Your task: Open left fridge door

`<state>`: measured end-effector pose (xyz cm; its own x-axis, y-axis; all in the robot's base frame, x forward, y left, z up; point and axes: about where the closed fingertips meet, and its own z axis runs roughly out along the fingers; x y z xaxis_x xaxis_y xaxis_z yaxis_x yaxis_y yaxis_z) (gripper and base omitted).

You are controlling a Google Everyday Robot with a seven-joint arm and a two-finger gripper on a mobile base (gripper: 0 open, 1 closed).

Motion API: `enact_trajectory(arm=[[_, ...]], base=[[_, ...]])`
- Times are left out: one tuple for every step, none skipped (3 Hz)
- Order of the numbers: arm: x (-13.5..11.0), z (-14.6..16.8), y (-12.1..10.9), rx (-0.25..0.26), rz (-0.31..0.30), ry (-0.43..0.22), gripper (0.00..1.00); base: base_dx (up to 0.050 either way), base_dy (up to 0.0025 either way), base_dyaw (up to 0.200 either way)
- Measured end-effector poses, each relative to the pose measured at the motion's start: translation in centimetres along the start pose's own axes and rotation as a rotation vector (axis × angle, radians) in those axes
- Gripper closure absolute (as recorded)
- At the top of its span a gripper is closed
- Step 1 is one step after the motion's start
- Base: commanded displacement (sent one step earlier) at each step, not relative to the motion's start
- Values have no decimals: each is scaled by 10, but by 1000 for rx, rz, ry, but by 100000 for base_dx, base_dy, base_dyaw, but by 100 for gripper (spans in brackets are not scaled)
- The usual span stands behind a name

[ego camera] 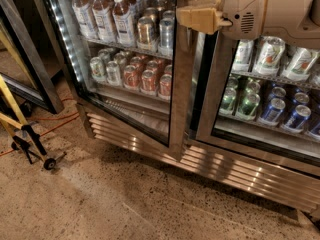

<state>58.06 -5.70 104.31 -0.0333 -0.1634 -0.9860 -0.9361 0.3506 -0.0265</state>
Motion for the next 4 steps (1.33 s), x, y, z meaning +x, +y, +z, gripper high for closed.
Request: enact_trajectory(arm=[[0,0,0,-1,0,0,100],[0,0,0,-1,0,0,100],[0,0,0,-1,0,0,100],[0,0,0,-1,0,0,100]], base=[[-1,2,-20021],[0,0,-19202],[0,-1,-19194],[-4993,-16,126]])
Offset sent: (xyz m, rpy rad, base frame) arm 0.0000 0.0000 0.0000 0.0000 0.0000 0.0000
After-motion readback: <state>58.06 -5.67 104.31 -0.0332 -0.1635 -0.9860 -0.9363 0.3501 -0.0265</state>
